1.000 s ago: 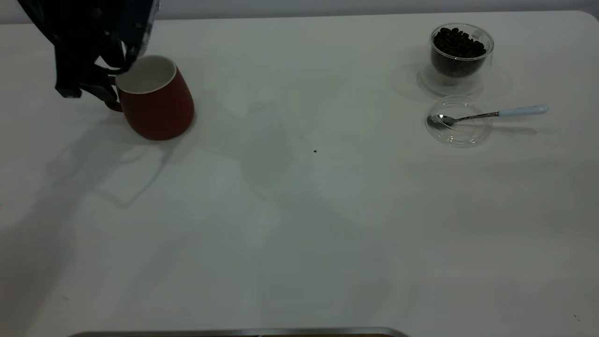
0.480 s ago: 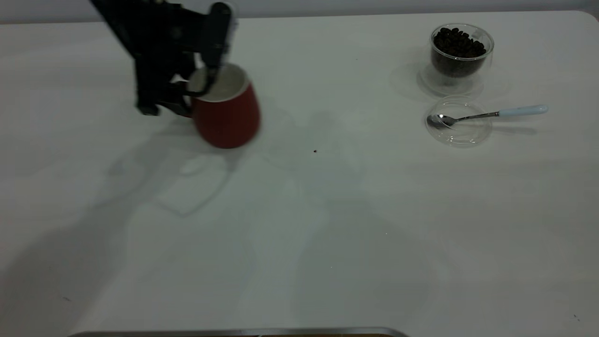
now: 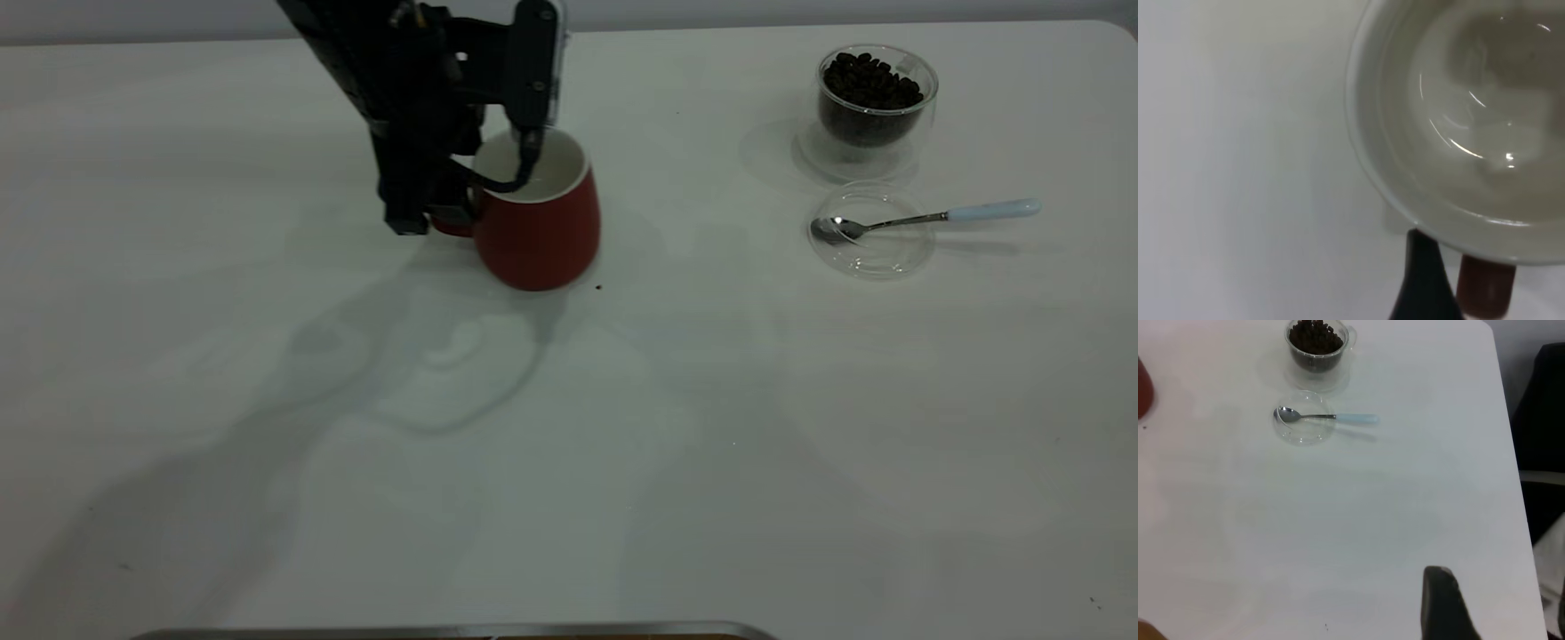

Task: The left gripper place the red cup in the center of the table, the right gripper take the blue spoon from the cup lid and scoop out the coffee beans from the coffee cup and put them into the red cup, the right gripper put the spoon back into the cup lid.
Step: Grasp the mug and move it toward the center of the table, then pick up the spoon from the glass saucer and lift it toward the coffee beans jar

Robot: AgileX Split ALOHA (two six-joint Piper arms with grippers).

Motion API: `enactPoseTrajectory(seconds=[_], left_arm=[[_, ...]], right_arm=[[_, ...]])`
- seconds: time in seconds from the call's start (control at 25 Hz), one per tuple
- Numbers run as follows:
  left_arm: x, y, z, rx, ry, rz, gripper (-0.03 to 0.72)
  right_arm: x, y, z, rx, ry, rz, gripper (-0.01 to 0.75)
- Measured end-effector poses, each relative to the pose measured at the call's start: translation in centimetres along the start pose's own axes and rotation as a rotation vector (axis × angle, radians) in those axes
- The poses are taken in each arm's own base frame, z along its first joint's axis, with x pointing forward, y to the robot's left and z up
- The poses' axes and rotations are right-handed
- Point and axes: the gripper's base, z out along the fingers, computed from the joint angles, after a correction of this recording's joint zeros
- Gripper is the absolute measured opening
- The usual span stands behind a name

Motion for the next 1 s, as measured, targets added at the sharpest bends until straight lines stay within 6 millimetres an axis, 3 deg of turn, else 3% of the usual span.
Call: enactPoseTrajectory(seconds=[0.16,0.32,0.48,0.68,0.8,0.92,1.0], left_arm=[[-0.5,1.8,-4.9,-0.025,0.000,-0.080,0.587],[-0.8,3.7,-13.5,-0.090,-0.018,-0.204,0.587],[-0.2,3.7,-23.2,-0.152,-0.050,-0.412,0.587],[1.7,0.8,-34.4,-0.227,-0.084,-0.648,0.587],[3.4,-1.7,-39.5,-0.282,-0.078,-0.771,0.587],[5.0,-4.6,-43.0,-0.296,-0.049,-0.874,0.587],[5.8,-6.3,-44.0,-0.273,-0.021,-0.920,0.587]], right_arm=[[0.0,0.0,0.0,0.000,0.000,0.000,0.441],[0.0,0.0,0.0,0.000,0.000,0.000,0.441],[0.0,0.0,0.0,0.000,0.000,0.000,0.441],[0.0,0.0,0.0,0.000,0.000,0.000,0.441],[0.0,0.0,0.0,0.000,0.000,0.000,0.441],[0.0,0.0,0.0,0.000,0.000,0.000,0.441],[0.0,0.0,0.0,0.000,0.000,0.000,0.441]])
